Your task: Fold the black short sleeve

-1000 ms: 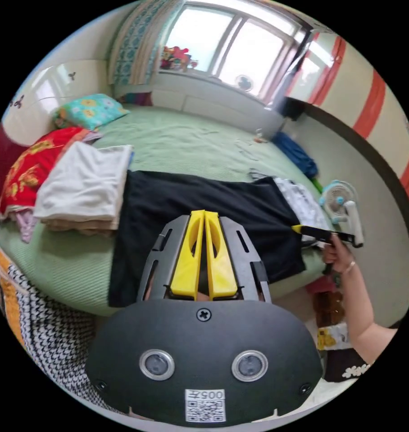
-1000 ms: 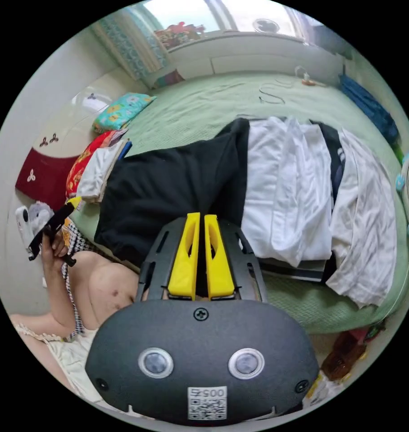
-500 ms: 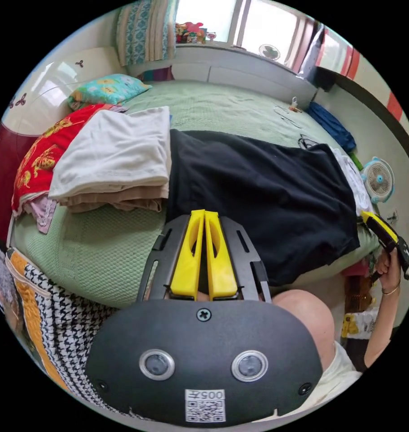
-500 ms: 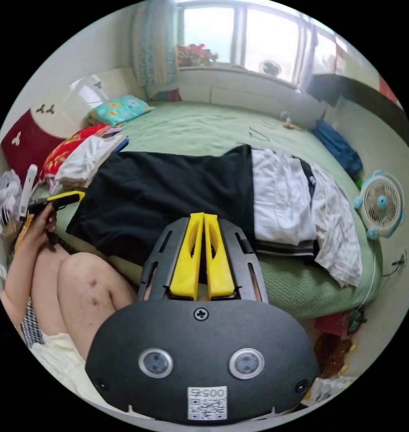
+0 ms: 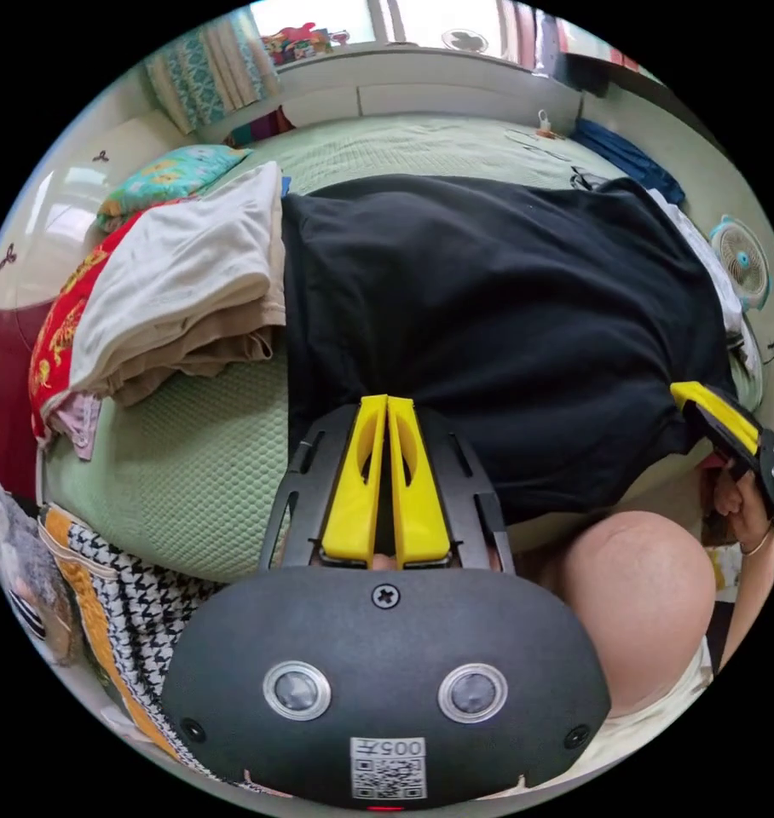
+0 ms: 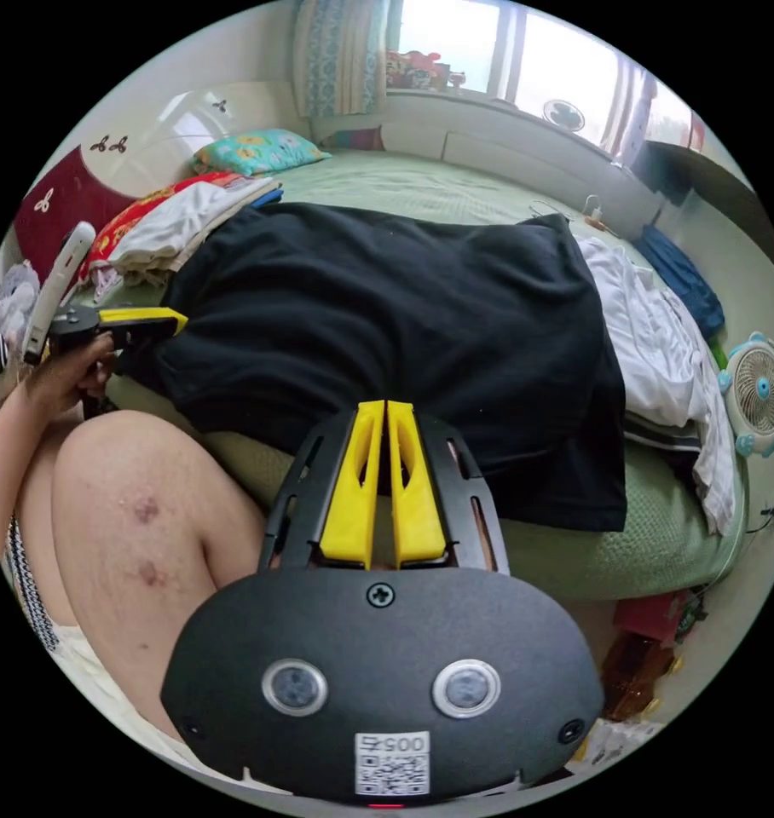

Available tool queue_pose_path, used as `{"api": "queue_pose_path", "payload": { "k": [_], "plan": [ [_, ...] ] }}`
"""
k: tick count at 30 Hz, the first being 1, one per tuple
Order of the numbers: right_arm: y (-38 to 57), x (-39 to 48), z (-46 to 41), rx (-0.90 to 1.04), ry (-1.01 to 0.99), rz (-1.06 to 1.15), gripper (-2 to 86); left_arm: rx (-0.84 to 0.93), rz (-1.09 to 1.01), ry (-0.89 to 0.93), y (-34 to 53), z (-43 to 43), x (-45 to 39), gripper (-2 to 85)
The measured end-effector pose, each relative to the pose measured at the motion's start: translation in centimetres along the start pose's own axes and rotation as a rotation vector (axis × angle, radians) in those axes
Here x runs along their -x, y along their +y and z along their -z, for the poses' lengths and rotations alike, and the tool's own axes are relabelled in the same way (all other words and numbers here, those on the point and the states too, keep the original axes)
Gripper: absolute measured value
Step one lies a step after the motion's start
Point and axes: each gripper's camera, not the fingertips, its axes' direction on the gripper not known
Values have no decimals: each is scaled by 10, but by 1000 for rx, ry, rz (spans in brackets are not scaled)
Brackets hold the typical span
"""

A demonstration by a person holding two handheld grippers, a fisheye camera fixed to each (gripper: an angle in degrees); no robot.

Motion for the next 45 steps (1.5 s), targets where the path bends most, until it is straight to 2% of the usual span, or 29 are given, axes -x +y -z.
{"api": "queue_pose_path", "payload": {
  "k": [6, 9, 11, 13, 16, 17, 19, 22, 27, 31, 34, 36, 42, 45],
  "plan": [
    [18, 5, 0, -8, -1, -5, -14, -30, -40, -91, 15, 13, -20, -5],
    [25, 4, 12, 58, 13, -47, -12, -132, -4, -22, 37, 42, -28, -6],
    [33, 4, 28, 14, -29, -87, -11, -172, -26, 9, 47, 53, -39, -6],
    [44, 12, 42, -71, -23, -79, -11, -167, -44, -4, 53, 52, -49, -7],
    [53, 21, 24, 6, 80, -47, -10, -15, -25, -39, 59, 19, -56, -7],
    [56, 20, 17, 39, 80, -48, -10, -46, -24, -19, 67, 13, -55, -7],
    [73, 9, 18, -17, 24, -83, -11, -56, 25, 17, 74, 16, -53, -7],
    [93, -15, 37, 6, 4, -171, -10, -74, 53, -36, 77, 43, -66, -7],
    [130, -55, 76, -54, 114, -223, -9, -270, -81, 228, 74, 109, -152, -4],
    [143, -95, 97, -59, 156, -292, -9, -241, -196, 387, 71, 99, -250, 5],
    [148, -120, 107, -67, 145, -303, -9, -192, -225, 403, 70, 70, -322, 39],
    [154, -135, 110, -58, 146, -314, -9, -163, -266, 391, 71, 53, -366, 103],
    [180, -173, 123, -77, 122, -367, -9, -201, -199, 427, 75, 36, -412, 177],
    [184, -185, 121, -72, 113, -371, -9, -197, -179, 386, 76, 27, -432, 197]
  ]
}}
